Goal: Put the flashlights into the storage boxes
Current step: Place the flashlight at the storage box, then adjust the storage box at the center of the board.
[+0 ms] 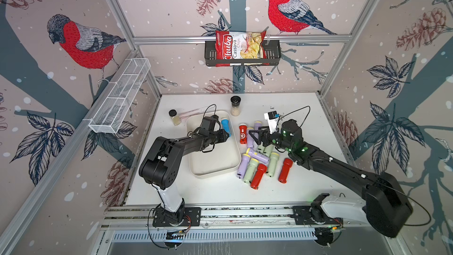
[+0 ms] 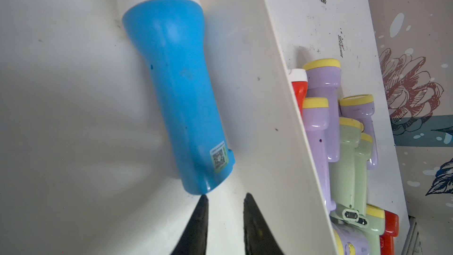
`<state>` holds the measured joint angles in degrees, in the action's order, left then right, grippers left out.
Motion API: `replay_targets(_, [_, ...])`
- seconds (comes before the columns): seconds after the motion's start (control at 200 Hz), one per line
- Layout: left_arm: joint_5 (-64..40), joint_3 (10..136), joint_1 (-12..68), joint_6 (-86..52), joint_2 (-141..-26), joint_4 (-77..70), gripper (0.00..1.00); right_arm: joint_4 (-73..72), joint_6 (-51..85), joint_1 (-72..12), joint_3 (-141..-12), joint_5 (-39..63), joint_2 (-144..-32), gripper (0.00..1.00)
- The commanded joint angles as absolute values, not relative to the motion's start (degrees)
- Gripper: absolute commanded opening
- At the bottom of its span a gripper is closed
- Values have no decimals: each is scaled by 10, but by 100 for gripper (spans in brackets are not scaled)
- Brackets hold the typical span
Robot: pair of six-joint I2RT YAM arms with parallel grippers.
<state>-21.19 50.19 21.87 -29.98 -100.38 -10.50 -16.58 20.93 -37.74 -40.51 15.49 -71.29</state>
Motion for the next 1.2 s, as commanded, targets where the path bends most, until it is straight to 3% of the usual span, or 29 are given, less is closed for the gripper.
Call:
replay_targets(0.0, [-218, 513, 219, -296, -1016, -119, 25, -172, 203, -378, -408, 153, -711, 75])
replay_targets(0.5, [-202, 541, 219, -294, -1031, -109, 27, -167, 204, -378, -408, 153, -701, 75])
replay_targets(0.775, [-192, 520, 206, -284, -923, -56, 49, -168, 239, -387, -408, 168, -711, 76])
replay_targets(1.196, [-97, 497, 95, -253, -752, 89, 66, -130, 337, -458, -449, 175, -796, 77])
